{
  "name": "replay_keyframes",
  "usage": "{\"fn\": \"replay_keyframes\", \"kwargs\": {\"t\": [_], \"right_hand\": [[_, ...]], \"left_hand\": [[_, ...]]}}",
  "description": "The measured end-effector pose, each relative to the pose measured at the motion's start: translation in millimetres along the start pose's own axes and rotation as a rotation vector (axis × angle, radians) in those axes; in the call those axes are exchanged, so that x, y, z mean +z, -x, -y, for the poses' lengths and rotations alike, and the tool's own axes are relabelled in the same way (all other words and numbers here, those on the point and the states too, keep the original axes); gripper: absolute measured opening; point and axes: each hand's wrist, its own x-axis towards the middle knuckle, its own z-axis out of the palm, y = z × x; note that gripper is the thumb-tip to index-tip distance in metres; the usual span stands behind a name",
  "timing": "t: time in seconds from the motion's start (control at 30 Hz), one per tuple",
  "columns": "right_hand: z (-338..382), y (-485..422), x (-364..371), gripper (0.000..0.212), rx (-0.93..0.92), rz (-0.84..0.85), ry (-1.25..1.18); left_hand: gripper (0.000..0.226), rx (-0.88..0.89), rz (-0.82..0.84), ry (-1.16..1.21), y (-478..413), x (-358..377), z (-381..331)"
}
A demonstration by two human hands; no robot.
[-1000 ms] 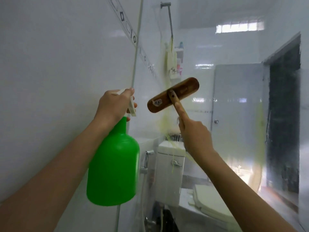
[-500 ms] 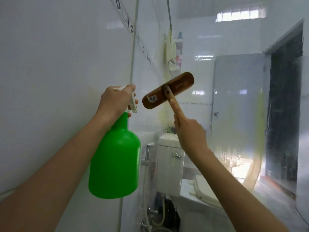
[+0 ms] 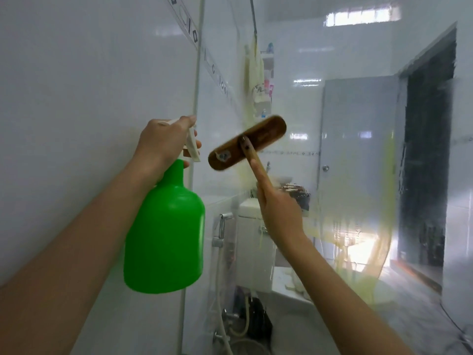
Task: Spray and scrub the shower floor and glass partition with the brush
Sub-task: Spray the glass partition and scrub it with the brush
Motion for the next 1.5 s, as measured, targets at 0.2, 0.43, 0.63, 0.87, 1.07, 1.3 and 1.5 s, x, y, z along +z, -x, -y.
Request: {"fn": "replay_keyframes", "kwargs": {"t": [0.2,0.43,0.63,0.87,1.07,1.3,1.5], "right_hand": [[-17.4,67.5,18.4,0.083,-0.092,0.064,0.048],[-24.5,61.2,18.4,0.087,-0.063,0.082,0.006],[-25.3,58.5,15.9,0.086,-0.150,0.074,0.063],[-19.5,-1.8,11.6,0.077,-0.092,0.041,0.023],[-26.0,-33.5,-9.4,0.070,-0.180,-0.001,0.140],[-11.8,-47.3,-42.2,0.061,-0.015,0.076,0.193],[-7.1,-75.7,-57.0,0.060,-0.040,0.014,0.220]], "left_hand": [[0.036,-0.004,0.007,-0.005,1.2,-1.8,0.1],[0.035,-0.016,0.007,-0.012,0.6,0.7,4.3],[0.033,-0.008,-0.011,0.006,-1.1,0.5,2.2],[0.031,0.000,-0.032,0.025,-4.1,-0.3,1.2],[0.032,0.025,-0.036,0.039,-7.1,1.4,-0.9],[0.032,0.018,-0.053,0.051,-9.4,6.0,5.3],[0.031,0.008,-0.041,0.067,-8.1,8.3,7.8]]}}
